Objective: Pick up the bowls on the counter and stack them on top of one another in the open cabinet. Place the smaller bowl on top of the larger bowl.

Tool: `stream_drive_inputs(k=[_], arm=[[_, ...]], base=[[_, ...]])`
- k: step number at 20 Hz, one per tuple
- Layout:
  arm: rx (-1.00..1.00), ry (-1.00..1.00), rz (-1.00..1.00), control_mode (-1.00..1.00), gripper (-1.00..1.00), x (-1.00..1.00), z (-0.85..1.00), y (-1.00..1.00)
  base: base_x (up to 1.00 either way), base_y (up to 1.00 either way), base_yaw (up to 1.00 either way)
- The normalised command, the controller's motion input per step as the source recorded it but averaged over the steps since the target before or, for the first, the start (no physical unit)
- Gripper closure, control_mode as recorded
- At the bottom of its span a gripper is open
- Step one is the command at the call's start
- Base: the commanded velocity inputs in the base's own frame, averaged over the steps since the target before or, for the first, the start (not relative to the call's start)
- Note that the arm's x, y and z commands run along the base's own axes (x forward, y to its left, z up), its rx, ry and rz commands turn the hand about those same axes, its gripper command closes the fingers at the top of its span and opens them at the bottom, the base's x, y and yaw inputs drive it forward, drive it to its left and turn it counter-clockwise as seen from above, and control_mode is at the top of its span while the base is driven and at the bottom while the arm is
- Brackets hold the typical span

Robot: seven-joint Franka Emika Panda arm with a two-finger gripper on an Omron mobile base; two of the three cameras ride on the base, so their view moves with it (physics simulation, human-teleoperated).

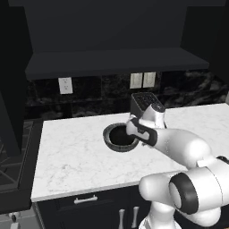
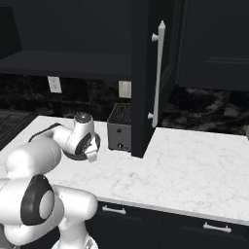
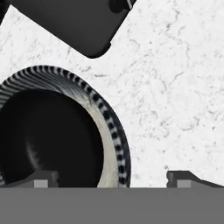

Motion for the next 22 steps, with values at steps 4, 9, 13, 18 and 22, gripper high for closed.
stream_drive_inputs(k=[4, 9, 13, 18, 22], arm=[[0.00, 0.01, 0.05, -1.00, -1.00, 0.22, -0.20, 0.00], [0.00, 0.05, 0.03, -1.00, -1.00, 0.27, -0.27, 0.08], [-0.01, 0.07, 0.02, -1.00, -1.00, 0.25, -0.20, 0.12], [-0.03, 0.09, 0.01, -1.00, -1.00, 0.20, -0.33, 0.26], [0.00, 0.08, 0.00, -1.00, 1.00, 0.04, -0.24, 0.29]], base=[[0.00, 0.00, 0.00], [0.00, 0.00, 0.00], [0.00, 0.00, 0.00], [0.00, 0.00, 0.00], [0.00, 0.00, 0.00]])
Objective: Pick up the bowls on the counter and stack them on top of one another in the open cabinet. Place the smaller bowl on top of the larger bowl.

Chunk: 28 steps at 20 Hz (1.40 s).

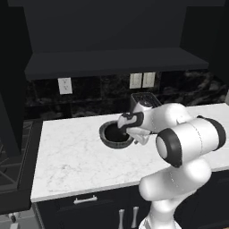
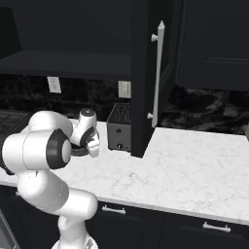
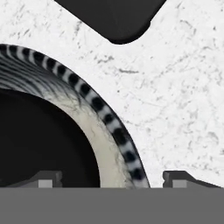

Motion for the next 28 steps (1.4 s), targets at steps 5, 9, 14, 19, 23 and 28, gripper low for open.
stream_drive_inputs(k=[5, 9, 14, 19, 23, 28], arm=[[0.00, 0.00, 0.00, -1.00, 1.00, -0.14, 0.00, 0.09], [0.00, -0.08, 0.00, -1.00, 1.00, -0.78, 0.01, -0.06], [0.00, -0.09, -0.03, -1.00, 1.00, -1.00, 0.52, 0.04], [0.01, -0.20, 0.00, -1.00, 1.00, -1.00, 0.90, -0.05], [0.02, -0.32, 0.00, -1.00, 1.00, -1.00, 0.94, -0.11], [0.05, -0.19, -0.03, -1.00, 1.00, -1.00, 1.00, -0.18]], base=[[0.00, 0.00, 0.00], [0.00, 0.00, 0.00], [0.00, 0.00, 0.00], [0.00, 0.00, 0.00], [0.00, 0.00, 0.00], [0.00, 0.00, 0.00]])
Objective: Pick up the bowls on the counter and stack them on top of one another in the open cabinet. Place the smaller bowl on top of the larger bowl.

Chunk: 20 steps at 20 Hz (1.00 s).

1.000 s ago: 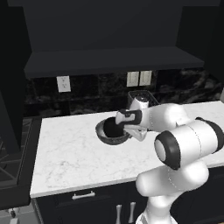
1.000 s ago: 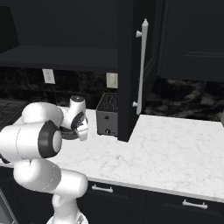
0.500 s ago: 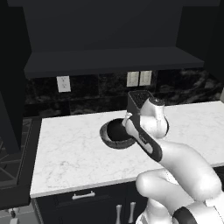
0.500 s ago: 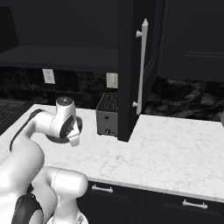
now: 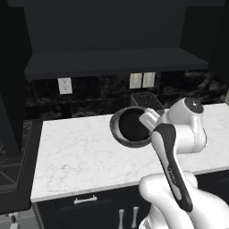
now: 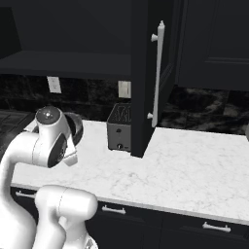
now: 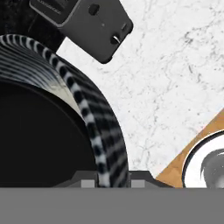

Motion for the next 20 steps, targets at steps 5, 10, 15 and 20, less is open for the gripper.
stream_drive_inputs(k=[5, 10, 15, 20], arm=[[0.07, -0.15, -0.14, -1.00, 1.00, -0.97, 1.00, -0.17], [0.00, -0.42, -0.19, -1.00, 1.00, -0.78, 1.00, -0.10], [0.05, -0.48, -0.14, -1.00, 1.00, -0.53, 1.00, -0.06], [0.07, -0.28, -0.08, -1.00, 1.00, -0.13, 1.00, -0.07]], base=[[0.00, 0.00, 0.00], [0.00, 0.00, 0.00], [0.00, 0.00, 0.00], [0.00, 0.00, 0.00]])
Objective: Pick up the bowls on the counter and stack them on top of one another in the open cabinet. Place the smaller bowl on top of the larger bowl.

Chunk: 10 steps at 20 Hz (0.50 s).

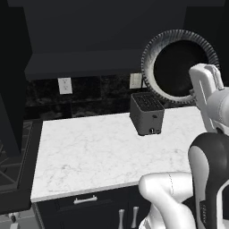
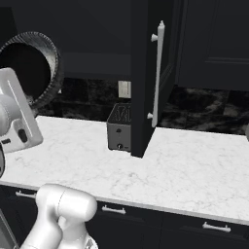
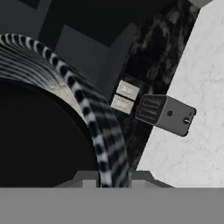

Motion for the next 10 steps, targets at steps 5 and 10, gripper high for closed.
stream_drive_inputs(k=[5, 10], arm=[[0.04, 0.03, -0.01, -1.00, 1.00, 0.18, 0.76, 0.00], [0.00, 0.26, 0.00, -1.00, 1.00, 0.68, 0.22, 0.00]], base=[[0.00, 0.00, 0.00], [0.00, 0.00, 0.00]])
